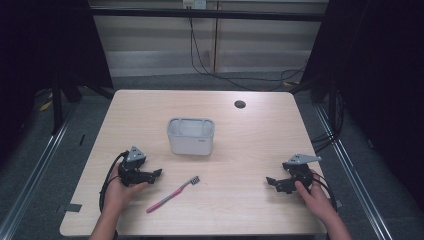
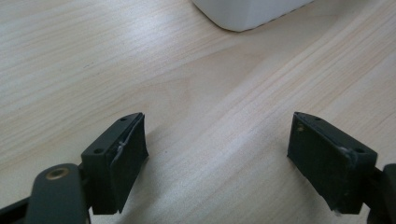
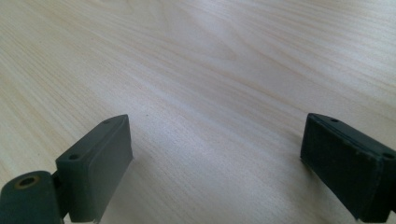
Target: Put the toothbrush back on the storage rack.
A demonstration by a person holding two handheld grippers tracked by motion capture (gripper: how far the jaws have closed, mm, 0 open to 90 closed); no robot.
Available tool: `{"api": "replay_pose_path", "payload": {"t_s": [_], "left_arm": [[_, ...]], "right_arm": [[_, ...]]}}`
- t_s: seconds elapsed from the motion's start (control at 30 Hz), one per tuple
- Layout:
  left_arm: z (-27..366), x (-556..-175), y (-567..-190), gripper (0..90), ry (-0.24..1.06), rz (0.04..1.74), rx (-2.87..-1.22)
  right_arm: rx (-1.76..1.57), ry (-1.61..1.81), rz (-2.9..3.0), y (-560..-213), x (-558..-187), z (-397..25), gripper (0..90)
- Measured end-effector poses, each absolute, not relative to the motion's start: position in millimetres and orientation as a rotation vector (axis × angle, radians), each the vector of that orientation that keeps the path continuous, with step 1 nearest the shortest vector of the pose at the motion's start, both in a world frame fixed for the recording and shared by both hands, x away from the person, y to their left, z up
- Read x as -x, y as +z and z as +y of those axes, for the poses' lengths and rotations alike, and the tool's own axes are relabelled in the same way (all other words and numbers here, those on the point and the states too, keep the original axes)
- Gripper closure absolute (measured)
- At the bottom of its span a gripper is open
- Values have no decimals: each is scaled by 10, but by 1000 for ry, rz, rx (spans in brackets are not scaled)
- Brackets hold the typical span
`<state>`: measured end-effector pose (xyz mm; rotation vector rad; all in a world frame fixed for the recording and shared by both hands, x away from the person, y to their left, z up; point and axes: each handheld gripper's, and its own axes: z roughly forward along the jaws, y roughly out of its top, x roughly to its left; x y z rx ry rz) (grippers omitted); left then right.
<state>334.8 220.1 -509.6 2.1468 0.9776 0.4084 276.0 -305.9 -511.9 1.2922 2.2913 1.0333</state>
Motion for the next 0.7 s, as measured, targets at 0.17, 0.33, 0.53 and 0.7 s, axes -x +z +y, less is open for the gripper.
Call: {"api": "replay_pose_path", "payload": {"t_s": [0.17, 0.33, 0.53, 0.7], "left_arm": [[2151, -3340, -5069, 204, 397, 1005, -2165], [1987, -3315, -4969, 230, 362, 926, -2284], [1812, -3253, -4840, 233, 301, 860, -2323], [1749, -3235, -4751, 237, 241, 849, -2328]], "right_arm": [[-1293, 1029, 2291, -5118, -2759, -3056, 84], [-1303, 1046, 2287, -5119, -2763, -3065, 85], [-1292, 1029, 2292, -5118, -2759, -3055, 84], [-1292, 1029, 2292, -5118, -2759, -3055, 84]]}}
